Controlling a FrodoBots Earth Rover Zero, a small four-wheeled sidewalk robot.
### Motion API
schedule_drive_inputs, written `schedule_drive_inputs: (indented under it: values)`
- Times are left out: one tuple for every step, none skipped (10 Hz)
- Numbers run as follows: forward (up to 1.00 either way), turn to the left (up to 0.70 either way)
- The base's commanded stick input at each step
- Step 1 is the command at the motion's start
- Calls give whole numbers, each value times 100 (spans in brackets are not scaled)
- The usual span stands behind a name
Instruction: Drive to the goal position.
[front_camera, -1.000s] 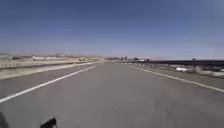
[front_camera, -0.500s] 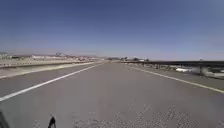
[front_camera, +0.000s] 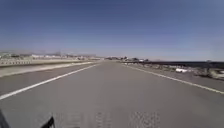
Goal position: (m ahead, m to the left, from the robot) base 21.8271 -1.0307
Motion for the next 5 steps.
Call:
schedule_drive_inputs:
  values:
    - [100, 0]
    - [100, 0]
    - [100, 0]
    - [100, 0]
    - [100, 0]
